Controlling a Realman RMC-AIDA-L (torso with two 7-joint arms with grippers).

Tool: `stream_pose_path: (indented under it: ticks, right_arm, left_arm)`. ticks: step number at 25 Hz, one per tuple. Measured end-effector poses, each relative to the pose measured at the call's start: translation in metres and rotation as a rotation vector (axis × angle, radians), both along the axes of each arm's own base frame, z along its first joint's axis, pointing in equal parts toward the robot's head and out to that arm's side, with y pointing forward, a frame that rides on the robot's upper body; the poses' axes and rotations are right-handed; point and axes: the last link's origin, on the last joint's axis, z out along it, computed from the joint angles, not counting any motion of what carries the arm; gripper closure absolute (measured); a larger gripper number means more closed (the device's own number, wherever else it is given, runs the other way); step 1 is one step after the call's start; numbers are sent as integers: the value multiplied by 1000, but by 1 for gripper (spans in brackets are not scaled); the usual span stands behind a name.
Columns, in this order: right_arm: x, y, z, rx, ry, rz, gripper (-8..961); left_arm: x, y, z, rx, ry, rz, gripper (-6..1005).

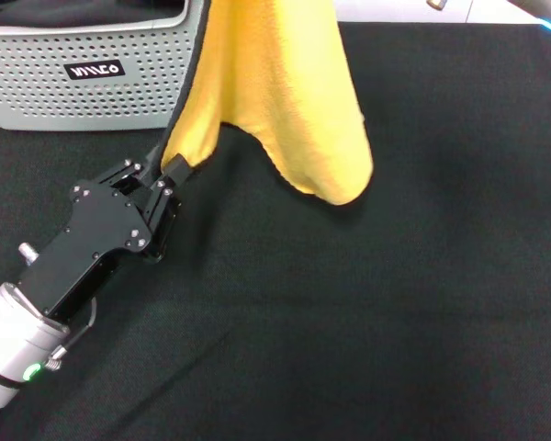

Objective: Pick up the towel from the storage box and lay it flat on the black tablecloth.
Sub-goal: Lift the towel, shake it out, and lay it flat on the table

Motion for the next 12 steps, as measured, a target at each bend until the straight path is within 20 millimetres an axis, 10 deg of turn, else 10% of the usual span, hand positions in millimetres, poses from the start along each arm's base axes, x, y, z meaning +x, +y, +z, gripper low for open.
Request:
stream_pose_path:
  ticks: [12]
  right_arm:
    - [1,-2,-1,-4,1,1,941]
  left_arm:
    - [0,-2,1,2,-6,-6,767]
